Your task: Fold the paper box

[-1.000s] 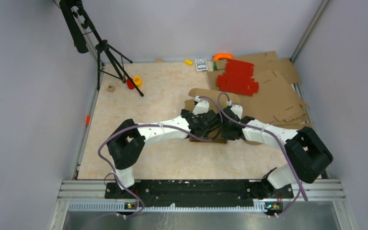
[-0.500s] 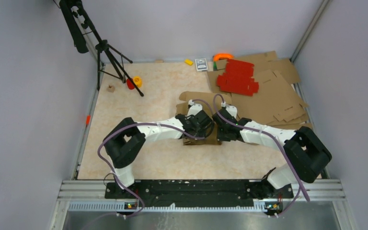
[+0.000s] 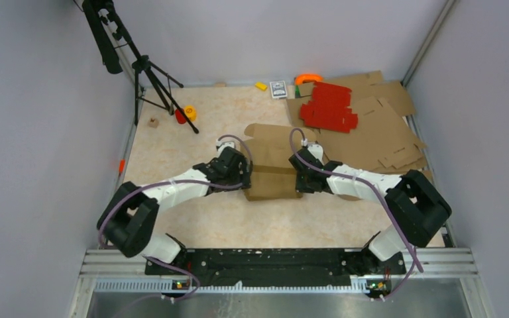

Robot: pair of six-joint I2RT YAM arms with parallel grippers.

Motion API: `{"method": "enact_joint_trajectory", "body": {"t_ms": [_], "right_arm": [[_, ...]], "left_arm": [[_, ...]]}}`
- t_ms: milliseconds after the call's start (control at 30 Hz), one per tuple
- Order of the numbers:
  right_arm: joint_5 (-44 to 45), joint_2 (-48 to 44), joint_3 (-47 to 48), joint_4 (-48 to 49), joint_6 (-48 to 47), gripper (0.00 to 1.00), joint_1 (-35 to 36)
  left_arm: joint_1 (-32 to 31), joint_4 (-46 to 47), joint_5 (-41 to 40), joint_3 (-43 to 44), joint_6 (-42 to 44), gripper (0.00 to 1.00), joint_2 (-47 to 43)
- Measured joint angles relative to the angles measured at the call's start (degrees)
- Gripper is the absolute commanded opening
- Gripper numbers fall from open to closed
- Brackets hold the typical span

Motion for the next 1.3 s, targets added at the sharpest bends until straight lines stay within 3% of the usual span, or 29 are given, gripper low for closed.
{"method": "enact_joint_trajectory", "body": {"t_ms": [333, 500, 633, 733, 967, 1133, 1300], "right_arm": [[-0.3, 1.6, 1.1, 0.9, -0.7, 0.00, -0.2], [-0.1, 1.6, 1.1, 0.7, -1.1, 0.00, -0.4], [0.3, 1.6, 1.3, 0.4, -1.2, 0.00, -0.4], [1.1, 1.6, 1.5, -0.5, -1.6, 0.00, -0.4], [1.9, 2.4, 2.6, -1.9, -2.5, 0.00, -0.5], [2.4, 3.1, 3.6, -3.0, -2.6, 0.00, -0.5], [2.8, 4.3, 5.2, -4.8, -2.6, 0.00, -0.5]], "left_arm": [[17.1, 8.3, 17.1, -14.2, -0.5, 0.94, -20.5], [25.2, 8.8, 21.1, -15.3, -0.6, 0.94, -20.0], [27.7, 7.7, 21.7, -15.4, 0.0, 0.94, -17.9], [23.8, 7.3, 20.0, -15.3, 1.8, 0.98, -19.5], [3.0, 2.1, 6.3, -5.7, 5.5, 0.99, -20.8], [-7.4, -5.3, -6.9, 9.8, 5.7, 0.99, -7.3], [-14.0, -12.1, -14.1, 20.2, 5.5, 0.99, 5.5]]}}
